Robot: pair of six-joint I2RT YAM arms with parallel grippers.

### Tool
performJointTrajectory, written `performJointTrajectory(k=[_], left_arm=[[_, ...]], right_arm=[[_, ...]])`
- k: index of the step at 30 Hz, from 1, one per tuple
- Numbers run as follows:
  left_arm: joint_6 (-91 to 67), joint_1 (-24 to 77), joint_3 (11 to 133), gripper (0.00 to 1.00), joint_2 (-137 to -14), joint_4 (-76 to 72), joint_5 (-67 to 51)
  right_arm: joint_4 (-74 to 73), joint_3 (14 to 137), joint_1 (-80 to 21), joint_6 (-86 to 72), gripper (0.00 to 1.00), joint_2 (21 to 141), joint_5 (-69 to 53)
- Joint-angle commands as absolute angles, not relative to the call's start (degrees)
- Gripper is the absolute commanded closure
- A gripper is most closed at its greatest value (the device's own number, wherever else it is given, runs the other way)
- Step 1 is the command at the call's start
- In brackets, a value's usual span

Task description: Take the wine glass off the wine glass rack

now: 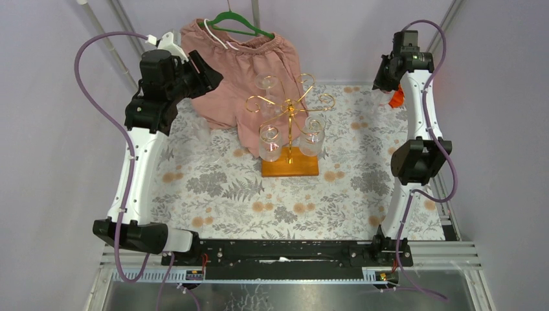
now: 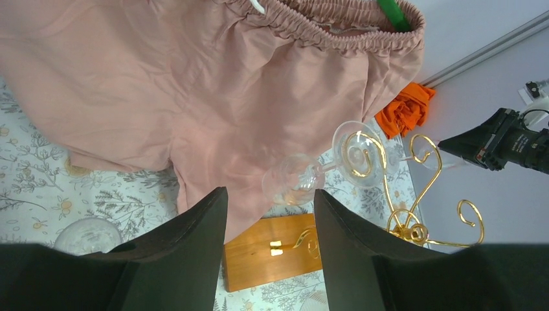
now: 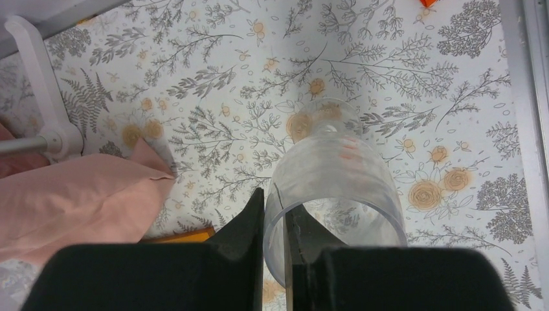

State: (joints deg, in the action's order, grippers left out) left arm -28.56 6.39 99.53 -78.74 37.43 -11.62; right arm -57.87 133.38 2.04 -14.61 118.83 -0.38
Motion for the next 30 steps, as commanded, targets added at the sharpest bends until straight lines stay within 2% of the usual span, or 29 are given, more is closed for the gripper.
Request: performJointTrajectory(k=[1,13,30], left_arm=[[-27.0,6.8,98.2,0.40,-78.3,37.9,-12.5],[-28.4,6.8,94.8,0.40,-76.2,36.1,-14.2],[-28.6,6.8,93.4,0.39,-75.6,35.9,-13.9]], right_arm=[[-56.6,133.7,1.9,-13.1,1.00,118.2,-1.4],[-55.8,130.5,1.9,-12.1,1.00,123.9,0.1],[-49.0,118.6,1.9,-11.9,1.00,121.5,0.1]])
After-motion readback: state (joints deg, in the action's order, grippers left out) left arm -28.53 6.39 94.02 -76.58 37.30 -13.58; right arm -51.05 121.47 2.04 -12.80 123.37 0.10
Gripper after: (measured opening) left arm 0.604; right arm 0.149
